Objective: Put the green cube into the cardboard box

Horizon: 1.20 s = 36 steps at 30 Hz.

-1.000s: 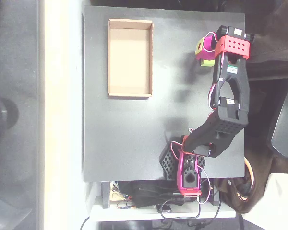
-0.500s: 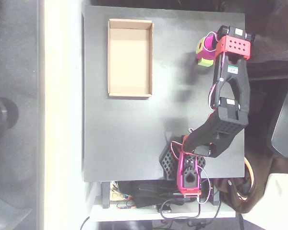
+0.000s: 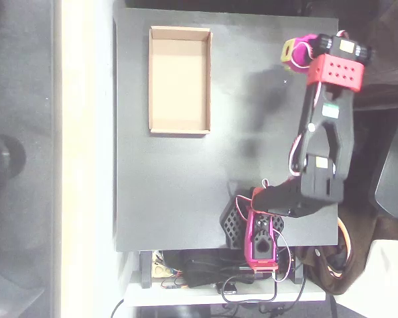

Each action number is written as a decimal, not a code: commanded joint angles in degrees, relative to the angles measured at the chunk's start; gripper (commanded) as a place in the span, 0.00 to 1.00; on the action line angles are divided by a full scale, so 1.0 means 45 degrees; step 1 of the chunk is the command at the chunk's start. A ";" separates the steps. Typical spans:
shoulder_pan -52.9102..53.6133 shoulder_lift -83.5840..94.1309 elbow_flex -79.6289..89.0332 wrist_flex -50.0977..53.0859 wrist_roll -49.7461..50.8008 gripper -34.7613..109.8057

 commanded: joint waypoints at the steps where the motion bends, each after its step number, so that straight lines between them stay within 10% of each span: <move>1: 0.0098 0.2441 -0.0156 0.0117 0.0059 0.28; 36: -0.8867 0.5918 0.0039 0.0000 0.0059 0.28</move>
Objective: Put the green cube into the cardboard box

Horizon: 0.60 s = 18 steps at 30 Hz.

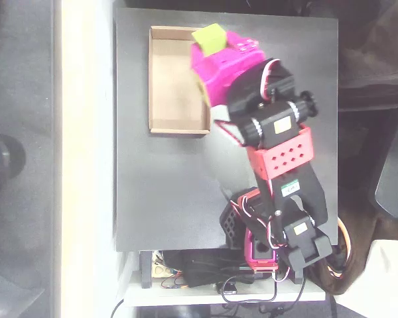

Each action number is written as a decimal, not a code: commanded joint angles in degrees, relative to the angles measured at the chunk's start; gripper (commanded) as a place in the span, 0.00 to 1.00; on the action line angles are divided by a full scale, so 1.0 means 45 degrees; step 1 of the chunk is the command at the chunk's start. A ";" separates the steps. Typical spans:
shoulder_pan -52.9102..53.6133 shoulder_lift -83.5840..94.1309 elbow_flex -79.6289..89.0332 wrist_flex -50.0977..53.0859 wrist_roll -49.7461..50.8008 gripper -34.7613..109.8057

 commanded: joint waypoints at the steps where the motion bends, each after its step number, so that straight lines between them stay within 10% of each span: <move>1: -0.0723 -0.0352 -0.0098 0.0000 0.0059 0.28; 18: -0.0957 -0.6777 -0.0293 -0.0020 0.0078 0.28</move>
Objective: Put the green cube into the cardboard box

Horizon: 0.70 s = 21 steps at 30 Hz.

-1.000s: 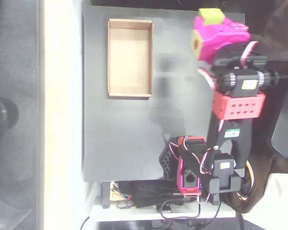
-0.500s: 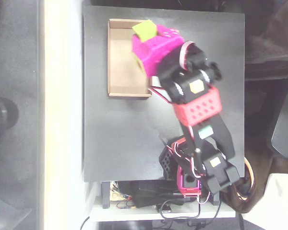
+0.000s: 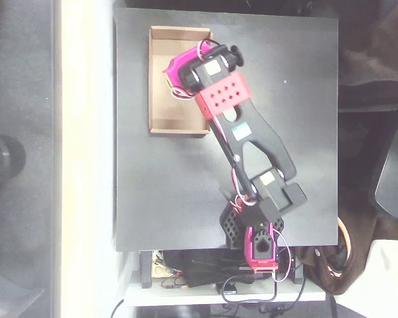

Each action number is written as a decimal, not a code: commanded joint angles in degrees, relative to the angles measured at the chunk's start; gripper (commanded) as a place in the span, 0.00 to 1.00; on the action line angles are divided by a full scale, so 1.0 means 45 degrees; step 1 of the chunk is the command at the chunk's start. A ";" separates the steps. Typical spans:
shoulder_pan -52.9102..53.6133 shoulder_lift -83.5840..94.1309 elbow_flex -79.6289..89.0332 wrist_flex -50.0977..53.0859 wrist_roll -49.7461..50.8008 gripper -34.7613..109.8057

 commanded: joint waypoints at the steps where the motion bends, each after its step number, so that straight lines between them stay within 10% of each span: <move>1: -0.0234 -0.0605 -0.0313 -0.0020 0.0078 0.28; 21: -0.0469 -0.2617 -0.0313 -0.0020 0.0059 0.29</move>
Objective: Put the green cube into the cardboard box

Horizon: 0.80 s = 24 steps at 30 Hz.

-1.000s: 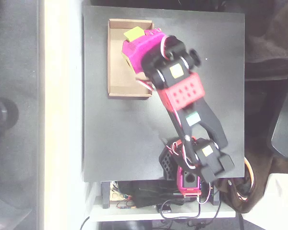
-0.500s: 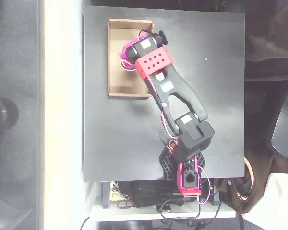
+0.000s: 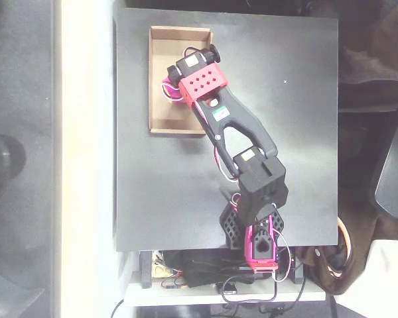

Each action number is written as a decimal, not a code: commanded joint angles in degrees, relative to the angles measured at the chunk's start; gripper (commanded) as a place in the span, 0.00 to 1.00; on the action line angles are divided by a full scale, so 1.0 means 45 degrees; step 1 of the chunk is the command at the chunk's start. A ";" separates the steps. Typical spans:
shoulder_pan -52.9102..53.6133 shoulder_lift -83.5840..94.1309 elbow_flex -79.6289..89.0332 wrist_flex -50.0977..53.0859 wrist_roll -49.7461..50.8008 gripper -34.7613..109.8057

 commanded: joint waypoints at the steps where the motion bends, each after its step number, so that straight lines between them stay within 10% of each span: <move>1: -0.0254 0.0312 -0.0313 -0.0020 0.0078 0.29; 24: -0.0645 0.0293 -0.0293 -0.0039 0.0059 0.43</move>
